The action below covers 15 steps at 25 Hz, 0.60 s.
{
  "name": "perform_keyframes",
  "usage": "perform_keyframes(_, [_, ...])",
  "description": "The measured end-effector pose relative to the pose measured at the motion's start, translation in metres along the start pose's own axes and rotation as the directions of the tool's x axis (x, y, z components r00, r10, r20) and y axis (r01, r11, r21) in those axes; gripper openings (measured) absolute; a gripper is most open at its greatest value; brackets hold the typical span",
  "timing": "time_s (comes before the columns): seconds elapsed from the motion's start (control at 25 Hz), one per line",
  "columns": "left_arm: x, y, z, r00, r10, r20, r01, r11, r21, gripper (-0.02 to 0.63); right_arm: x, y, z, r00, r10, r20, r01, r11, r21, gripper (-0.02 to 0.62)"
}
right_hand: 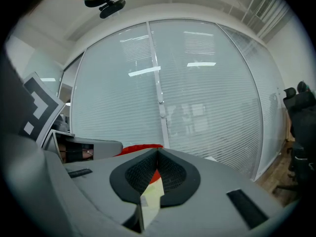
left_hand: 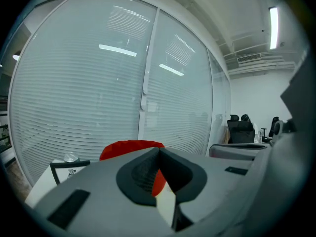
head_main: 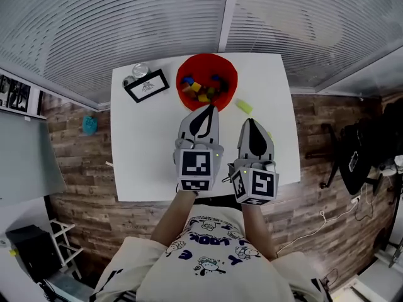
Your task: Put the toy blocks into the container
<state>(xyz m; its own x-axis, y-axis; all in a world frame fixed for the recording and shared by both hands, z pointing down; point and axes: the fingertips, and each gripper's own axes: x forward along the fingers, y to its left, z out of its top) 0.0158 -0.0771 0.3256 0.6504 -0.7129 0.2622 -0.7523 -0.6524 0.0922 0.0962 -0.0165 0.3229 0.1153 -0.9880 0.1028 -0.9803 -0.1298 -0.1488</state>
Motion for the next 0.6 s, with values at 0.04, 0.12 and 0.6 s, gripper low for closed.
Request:
perform_keyframes(0.04, [0.001, -0.006, -0.002, 1.0, -0.016, -0.004, 0.016, 1.0, 0.002, 0.032, -0.004, -0.005, -0.001, 1.0, -0.017, -0.001, 0.017, 1.0, 0.002, 0.032])
perform_keyframes(0.12, [0.005, -0.016, -0.005, 0.999, -0.048, -0.012, 0.048, 0.999, 0.007, 0.032, -0.01, -0.014, -0.004, 0.999, -0.051, -0.006, 0.051, 0.999, 0.005, 0.031])
perform_keyframes(0.6, [0.02, -0.076, -0.033, 0.975, -0.205, -0.08, 0.207, 0.978, 0.009, 0.032, -0.048, -0.073, -0.025, 0.972, -0.231, -0.05, 0.233, 0.972, 0.019, 0.031])
